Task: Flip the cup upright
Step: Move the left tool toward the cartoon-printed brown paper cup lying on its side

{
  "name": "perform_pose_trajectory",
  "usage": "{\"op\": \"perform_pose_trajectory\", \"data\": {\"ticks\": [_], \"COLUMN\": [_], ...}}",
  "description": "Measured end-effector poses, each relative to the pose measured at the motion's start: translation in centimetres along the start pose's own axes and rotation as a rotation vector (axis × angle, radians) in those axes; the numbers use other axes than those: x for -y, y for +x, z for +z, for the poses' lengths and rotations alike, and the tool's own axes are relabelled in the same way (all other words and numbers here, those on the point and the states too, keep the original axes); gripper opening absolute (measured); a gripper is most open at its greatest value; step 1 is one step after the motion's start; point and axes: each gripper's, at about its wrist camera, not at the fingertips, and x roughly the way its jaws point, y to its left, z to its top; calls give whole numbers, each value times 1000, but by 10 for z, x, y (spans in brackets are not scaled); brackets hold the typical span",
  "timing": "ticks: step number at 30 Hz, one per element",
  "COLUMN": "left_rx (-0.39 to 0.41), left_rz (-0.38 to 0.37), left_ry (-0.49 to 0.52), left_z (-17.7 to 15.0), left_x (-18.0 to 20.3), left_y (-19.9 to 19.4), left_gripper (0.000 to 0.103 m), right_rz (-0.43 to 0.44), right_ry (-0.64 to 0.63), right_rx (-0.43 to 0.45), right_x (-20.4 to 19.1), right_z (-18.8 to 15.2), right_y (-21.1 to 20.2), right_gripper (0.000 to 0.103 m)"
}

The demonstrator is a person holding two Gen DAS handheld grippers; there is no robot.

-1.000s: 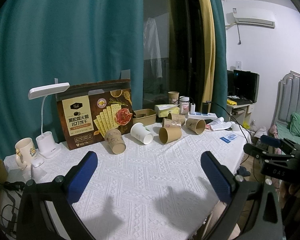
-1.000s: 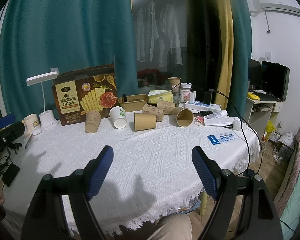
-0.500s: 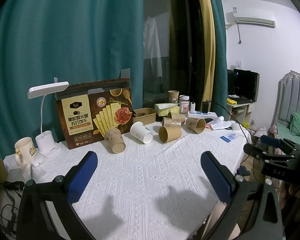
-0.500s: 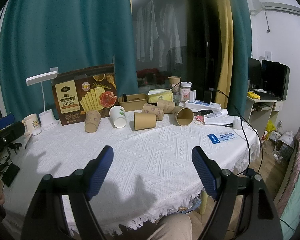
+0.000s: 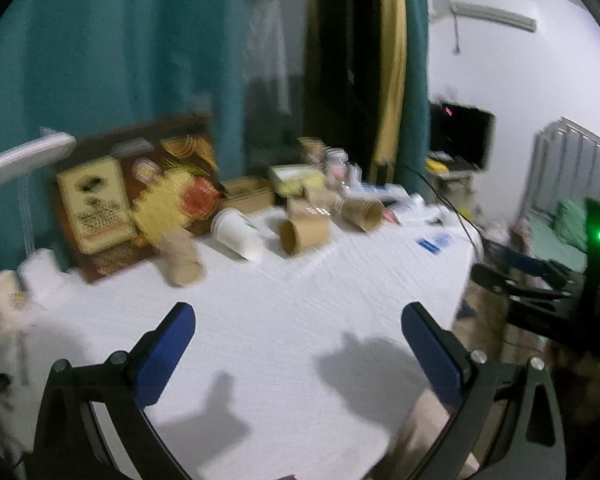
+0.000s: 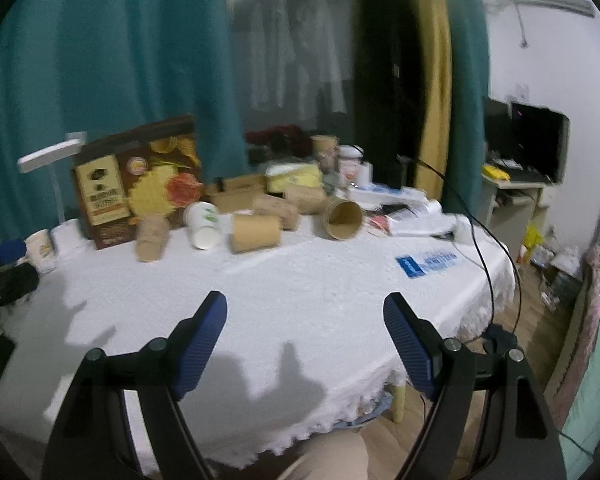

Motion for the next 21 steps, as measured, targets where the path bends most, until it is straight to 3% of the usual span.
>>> {"op": "perform_pose_trajectory", "data": {"ticks": [5, 11, 15, 21], "left_rx": [-102, -217, -295, -358], "left_rz": [-98, -189, -223, -202], "left_ry": [21, 25, -40, -99], "left_z": [25, 67, 96, 141], "left_x": [20, 43, 51, 69], "left_y": [73, 172, 233, 316], "left_gripper": [103, 103, 103, 103], "right_rz": [-68, -139, -132, -106], "right_ry": [56, 44, 56, 80], "right_rx": [-31, -39, -62, -89], "right_x": [43, 91, 126, 165], "right_z": [-4, 18, 48, 100], "right_y": [36, 97, 143, 196], "right_gripper": [79, 79, 79, 79]}}
